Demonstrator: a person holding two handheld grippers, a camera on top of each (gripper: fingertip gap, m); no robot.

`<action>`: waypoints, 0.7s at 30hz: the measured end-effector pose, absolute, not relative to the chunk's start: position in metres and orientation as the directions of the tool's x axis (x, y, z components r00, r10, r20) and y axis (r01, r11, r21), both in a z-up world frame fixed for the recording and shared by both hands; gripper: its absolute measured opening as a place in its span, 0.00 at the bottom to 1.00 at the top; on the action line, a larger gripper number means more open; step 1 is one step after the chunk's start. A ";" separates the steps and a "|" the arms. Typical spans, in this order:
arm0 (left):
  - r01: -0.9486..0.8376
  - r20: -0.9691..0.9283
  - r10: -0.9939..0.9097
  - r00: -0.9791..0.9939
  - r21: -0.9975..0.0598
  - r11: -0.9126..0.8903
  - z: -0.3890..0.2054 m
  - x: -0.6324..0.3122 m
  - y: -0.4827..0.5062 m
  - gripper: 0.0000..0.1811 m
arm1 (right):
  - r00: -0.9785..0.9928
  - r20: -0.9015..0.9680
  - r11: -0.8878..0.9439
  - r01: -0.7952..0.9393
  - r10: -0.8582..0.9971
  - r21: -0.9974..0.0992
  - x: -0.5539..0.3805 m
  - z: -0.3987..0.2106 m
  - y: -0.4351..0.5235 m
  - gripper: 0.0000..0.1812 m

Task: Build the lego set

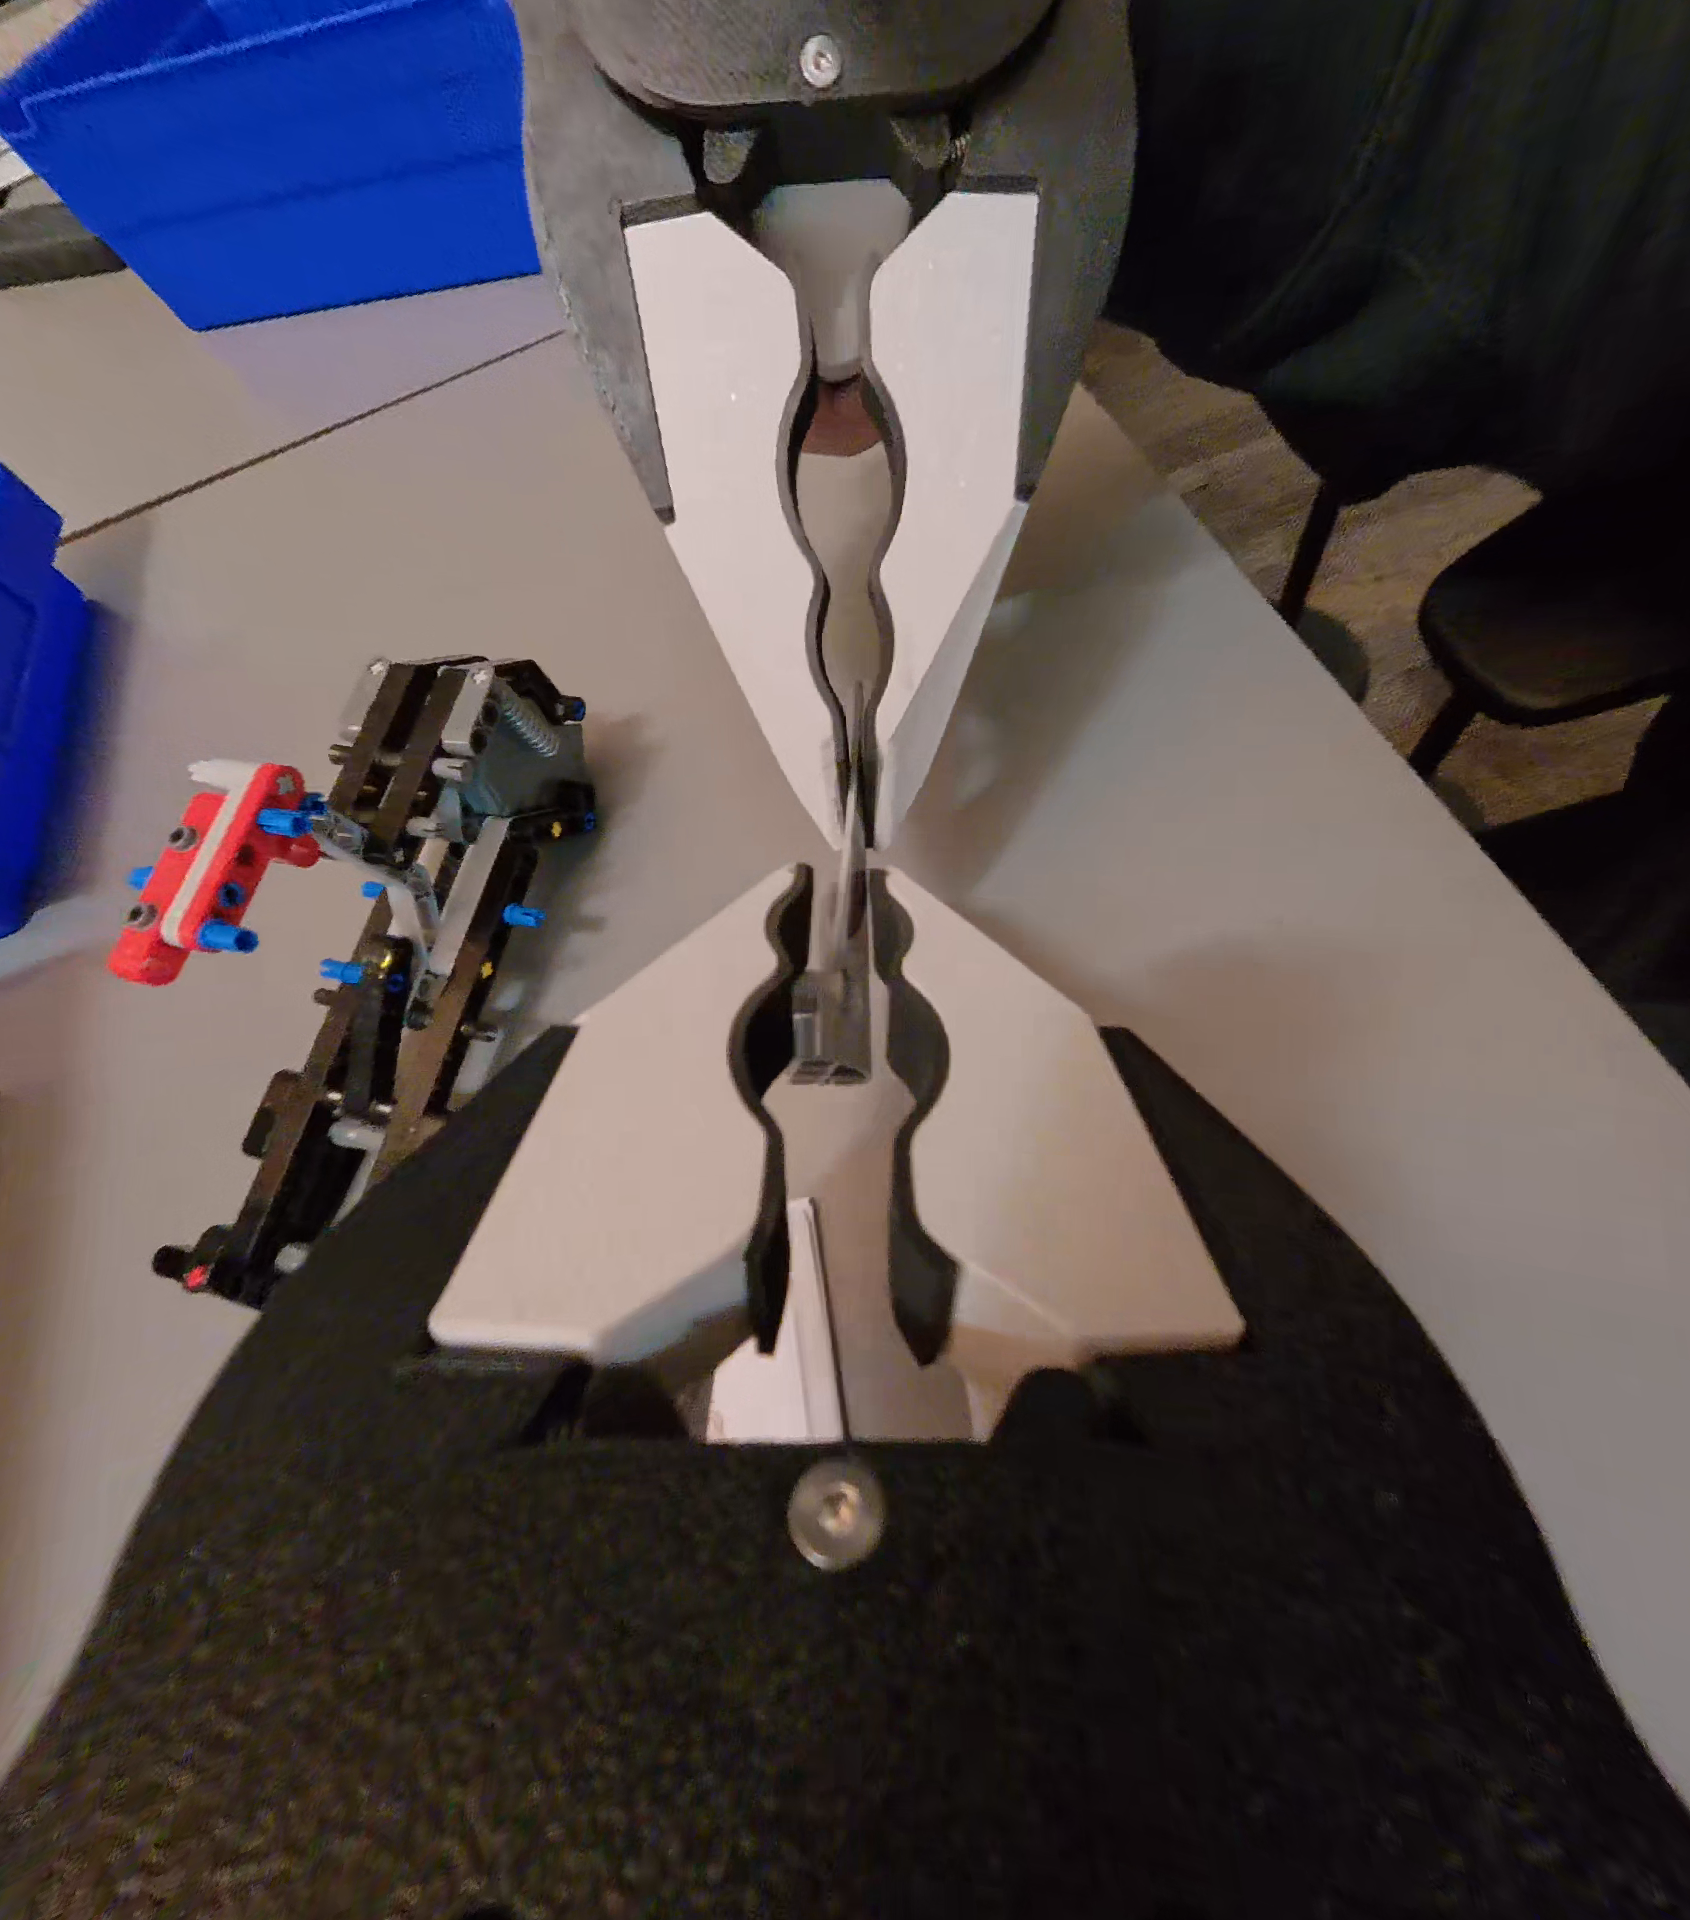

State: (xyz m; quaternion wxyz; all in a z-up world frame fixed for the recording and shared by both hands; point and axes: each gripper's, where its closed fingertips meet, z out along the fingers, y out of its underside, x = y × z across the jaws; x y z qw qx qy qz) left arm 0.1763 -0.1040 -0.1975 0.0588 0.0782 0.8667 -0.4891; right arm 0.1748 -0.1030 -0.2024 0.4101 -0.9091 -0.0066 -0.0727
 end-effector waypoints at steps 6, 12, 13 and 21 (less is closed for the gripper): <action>0.190 -0.160 0.103 -0.982 -0.838 0.512 -0.199 0.175 -0.112 0.02 | 0.990 0.124 -0.660 0.052 -0.063 -0.749 0.174 -0.202 -0.111 0.00; 0.137 -0.103 0.095 -0.990 -0.852 0.505 -0.196 0.179 -0.112 0.02 | 0.990 0.121 -0.620 0.047 -0.077 -0.783 0.177 -0.199 -0.110 0.00; 0.128 -0.094 0.092 -0.991 -0.855 0.502 -0.195 0.180 -0.111 0.02 | 0.988 0.135 -0.617 0.059 -0.078 -0.785 0.178 -0.199 -0.110 0.00; 0.073 -0.046 0.066 -0.997 -0.868 0.492 -0.197 0.186 -0.105 0.00 | 0.976 0.172 -0.591 0.063 -0.130 -0.805 0.184 -0.192 -0.118 0.05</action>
